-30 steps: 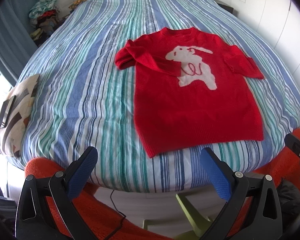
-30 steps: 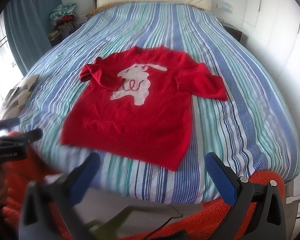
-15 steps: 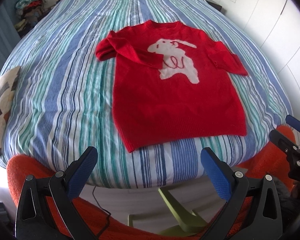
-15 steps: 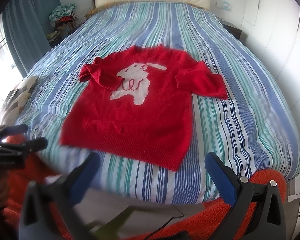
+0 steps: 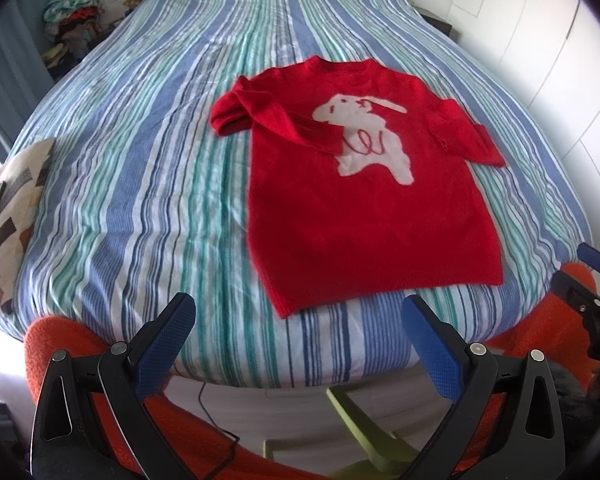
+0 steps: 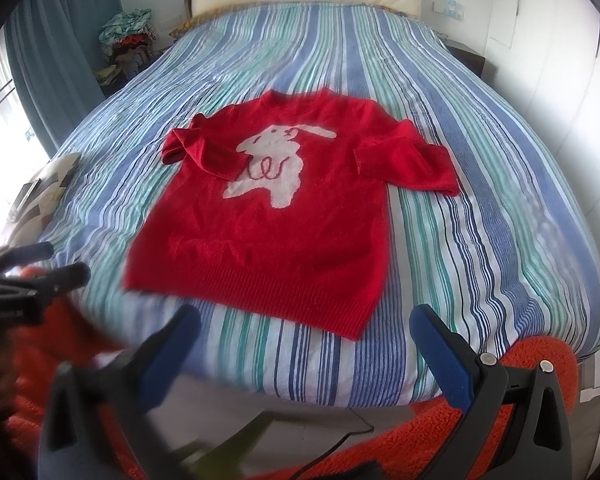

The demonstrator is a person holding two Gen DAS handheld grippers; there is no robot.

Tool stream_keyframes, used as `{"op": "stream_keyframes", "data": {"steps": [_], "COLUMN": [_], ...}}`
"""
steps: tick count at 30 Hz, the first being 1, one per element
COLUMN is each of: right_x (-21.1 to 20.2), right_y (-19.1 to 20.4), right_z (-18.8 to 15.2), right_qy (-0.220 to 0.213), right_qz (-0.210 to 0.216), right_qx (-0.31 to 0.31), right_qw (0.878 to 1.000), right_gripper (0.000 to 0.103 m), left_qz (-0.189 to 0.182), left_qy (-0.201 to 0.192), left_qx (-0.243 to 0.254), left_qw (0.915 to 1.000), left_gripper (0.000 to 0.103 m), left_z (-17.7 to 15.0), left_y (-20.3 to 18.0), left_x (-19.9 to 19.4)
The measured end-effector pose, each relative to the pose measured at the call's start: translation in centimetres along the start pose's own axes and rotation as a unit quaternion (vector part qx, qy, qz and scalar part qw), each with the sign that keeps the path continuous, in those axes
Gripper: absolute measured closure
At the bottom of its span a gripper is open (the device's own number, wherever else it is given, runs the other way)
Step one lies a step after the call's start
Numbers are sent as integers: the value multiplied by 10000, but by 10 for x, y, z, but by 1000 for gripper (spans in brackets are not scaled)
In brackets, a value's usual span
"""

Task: Fold small clothes
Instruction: 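Close the left tool on the sweater hem while the right tool grasps the hem beside it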

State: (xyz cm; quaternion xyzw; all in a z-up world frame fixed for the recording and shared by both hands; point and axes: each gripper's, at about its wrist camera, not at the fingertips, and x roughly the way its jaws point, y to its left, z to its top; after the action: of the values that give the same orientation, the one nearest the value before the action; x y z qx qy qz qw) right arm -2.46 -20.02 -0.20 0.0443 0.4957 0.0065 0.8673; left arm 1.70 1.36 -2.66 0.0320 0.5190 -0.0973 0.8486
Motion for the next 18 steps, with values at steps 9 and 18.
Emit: {"op": "stream_keyframes", "data": {"steps": [9, 18], "right_x": [12, 102], "right_y": [-66, -97], "right_z": [0, -21], "right_qy": [-239, 712], "right_qz": [12, 1278], "right_qx": [798, 1668], "right_qw": [9965, 9751], "right_gripper": [0, 0], "left_qz": [-1228, -1535], "left_qy": [453, 1053], "left_qx": [-1308, -1204], "left_qw": [9827, 9751], "left_gripper": [2, 53], "left_z": [-6, -11], "left_y": [65, 38], "left_x": [65, 135]}}
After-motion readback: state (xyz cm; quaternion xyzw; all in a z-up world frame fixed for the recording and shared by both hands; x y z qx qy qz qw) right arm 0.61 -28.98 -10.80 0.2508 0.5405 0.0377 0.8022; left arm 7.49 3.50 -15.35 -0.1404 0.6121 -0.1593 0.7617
